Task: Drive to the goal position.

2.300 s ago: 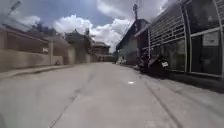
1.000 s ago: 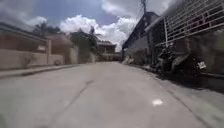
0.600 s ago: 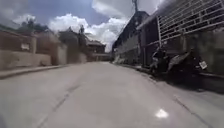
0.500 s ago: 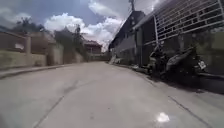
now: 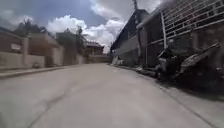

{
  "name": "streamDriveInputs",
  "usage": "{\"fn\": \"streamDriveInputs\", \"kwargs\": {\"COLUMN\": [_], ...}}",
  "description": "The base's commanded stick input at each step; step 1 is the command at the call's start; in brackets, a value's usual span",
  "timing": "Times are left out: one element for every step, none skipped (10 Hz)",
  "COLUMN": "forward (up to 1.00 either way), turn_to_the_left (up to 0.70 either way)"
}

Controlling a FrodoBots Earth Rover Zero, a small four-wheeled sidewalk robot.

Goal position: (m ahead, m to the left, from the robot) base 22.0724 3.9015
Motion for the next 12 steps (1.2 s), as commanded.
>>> {"fn": "streamDriveInputs", "kwargs": {"forward": [1.00, 1.00, 1.00, 1.00, 1.00, 1.00, 1.00, 1.00, 1.00, 1.00, 1.00, 1.00], "turn_to_the_left": [0.00, 0.00, 0.00, 0.00, 0.00, 0.00, 0.00, 0.00, 0.00, 0.00, 0.00, 0.00]}}
